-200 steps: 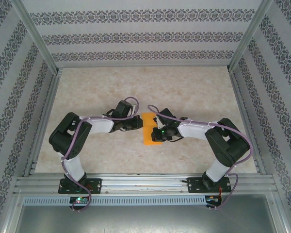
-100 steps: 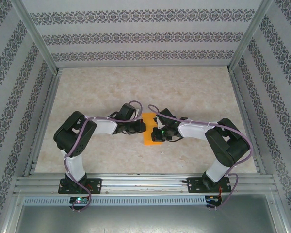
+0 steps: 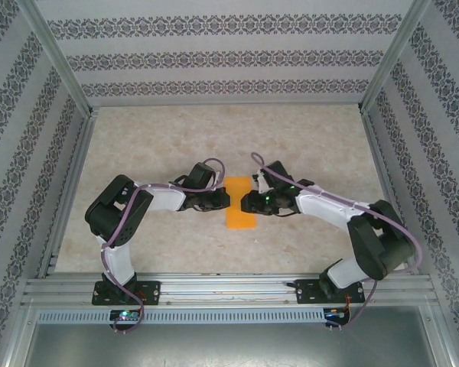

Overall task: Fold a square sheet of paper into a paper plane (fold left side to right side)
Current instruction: First fold the square sheet of paper in half at the center of the table, then fold the triangle a second time at the center of the table.

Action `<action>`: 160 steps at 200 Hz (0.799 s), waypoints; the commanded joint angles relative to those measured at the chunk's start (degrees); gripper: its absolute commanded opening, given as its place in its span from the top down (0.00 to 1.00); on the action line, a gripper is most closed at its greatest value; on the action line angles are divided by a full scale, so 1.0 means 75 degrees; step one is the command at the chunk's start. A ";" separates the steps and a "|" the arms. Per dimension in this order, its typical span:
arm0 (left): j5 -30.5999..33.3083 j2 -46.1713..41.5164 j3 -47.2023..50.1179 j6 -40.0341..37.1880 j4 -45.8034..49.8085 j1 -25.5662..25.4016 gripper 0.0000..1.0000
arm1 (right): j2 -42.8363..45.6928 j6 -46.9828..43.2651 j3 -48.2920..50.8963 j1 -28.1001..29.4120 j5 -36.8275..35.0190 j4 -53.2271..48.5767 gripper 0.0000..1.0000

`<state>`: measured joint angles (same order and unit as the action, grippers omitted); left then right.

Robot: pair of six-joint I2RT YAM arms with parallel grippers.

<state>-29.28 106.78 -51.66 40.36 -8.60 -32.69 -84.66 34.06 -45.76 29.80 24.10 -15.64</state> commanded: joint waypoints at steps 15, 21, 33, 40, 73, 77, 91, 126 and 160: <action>0.0233 0.0133 -0.0001 -0.0180 0.0420 -0.0066 0.96 | 0.0319 -0.0143 0.0759 -0.0469 0.0607 -0.0409 0.56; 0.0236 0.0140 -0.0006 -0.0178 0.0419 -0.0071 0.96 | 0.0329 -0.0104 0.0850 -0.0483 0.0678 -0.0368 0.56; 0.0246 0.0134 -0.0009 -0.0184 0.0419 -0.0071 0.96 | 0.0280 -0.0001 0.0971 -0.0487 0.0745 -0.0319 0.56; 0.0236 0.0135 -0.0004 -0.0192 0.0417 -0.0071 0.96 | 0.0239 0.0059 0.1029 -0.0481 0.0781 -0.0272 0.57; 0.0241 0.0134 -0.0006 -0.0190 0.0428 -0.0071 0.96 | 0.0000 0.0319 0.1236 -0.0482 0.1025 0.0185 0.60; 0.0237 0.0131 -0.0003 -0.0190 0.0426 -0.0073 0.96 | -0.0036 0.0342 0.1246 -0.0471 0.1039 0.0229 0.60; 0.0240 0.0112 0.0006 -0.0196 0.0432 -0.0063 0.96 | -0.0122 0.0420 0.1271 -0.0430 0.1099 0.0387 0.62; 0.0247 0.0095 0.0006 -0.0161 0.0409 -0.0071 0.96 | -0.0311 0.0517 0.1261 -0.0321 0.1158 0.0611 0.64; 0.0223 0.0107 -0.0001 -0.0156 0.0395 -0.0077 0.96 | -0.0462 0.0602 0.1249 -0.0259 0.1193 0.0798 0.65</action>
<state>-29.30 106.78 -51.66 40.36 -8.60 -32.69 -87.05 37.60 -36.88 27.27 31.86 -11.68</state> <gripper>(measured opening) 0.056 0.355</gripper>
